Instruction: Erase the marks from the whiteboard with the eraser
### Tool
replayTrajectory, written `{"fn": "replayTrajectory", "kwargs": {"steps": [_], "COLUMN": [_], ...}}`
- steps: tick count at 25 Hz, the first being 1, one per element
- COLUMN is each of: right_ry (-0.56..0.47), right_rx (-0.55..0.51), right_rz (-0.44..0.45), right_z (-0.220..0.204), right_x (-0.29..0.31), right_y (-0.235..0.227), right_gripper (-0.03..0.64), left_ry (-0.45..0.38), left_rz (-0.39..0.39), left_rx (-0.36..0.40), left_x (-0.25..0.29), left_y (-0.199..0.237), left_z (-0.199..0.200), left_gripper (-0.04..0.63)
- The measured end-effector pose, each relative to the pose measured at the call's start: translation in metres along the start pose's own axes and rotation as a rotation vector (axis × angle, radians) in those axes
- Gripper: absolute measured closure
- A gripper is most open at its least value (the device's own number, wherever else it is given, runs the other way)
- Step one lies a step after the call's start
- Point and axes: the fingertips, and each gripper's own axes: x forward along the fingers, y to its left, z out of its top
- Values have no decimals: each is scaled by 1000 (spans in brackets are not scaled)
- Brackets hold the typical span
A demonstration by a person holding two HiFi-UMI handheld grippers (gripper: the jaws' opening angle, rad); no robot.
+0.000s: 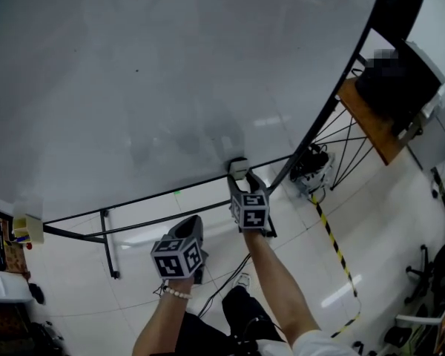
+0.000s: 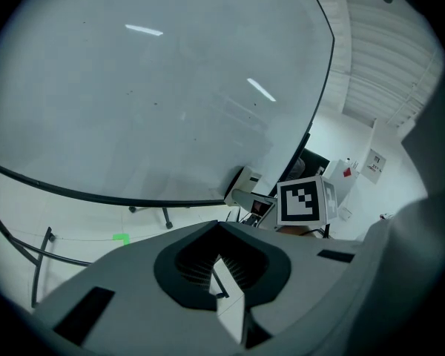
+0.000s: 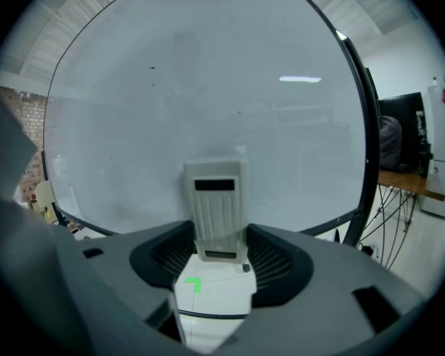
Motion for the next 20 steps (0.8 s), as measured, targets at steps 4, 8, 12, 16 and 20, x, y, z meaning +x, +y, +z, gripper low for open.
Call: {"fn": "replayTrajectory", "kwargs": {"steps": [4, 8, 12, 16, 20], "right_ry": [-1, -3, -27, -56, -74], "right_rx": [-1, 4, 5, -11, -4], "right_rz": [9, 11, -21, -44, -73], "right_z": [3, 5, 7, 11, 11], "right_x": [-5, -7, -8, -10, -13], "right_y": [-41, -78, -115, -154, -193], "right_gripper": [362, 362, 362, 362, 364], "left_ry": [-24, -35, -35, -19, 7], "left_rz": [-18, -17, -17, -20, -33], "left_rx": [-2, -1, 6, 9, 23], "left_x": [17, 31, 44, 57, 69], "left_y": [-32, -53, -68, -82, -97], "left_z": [2, 3, 1, -5, -12], "left_gripper": [607, 607, 607, 607, 607]}}
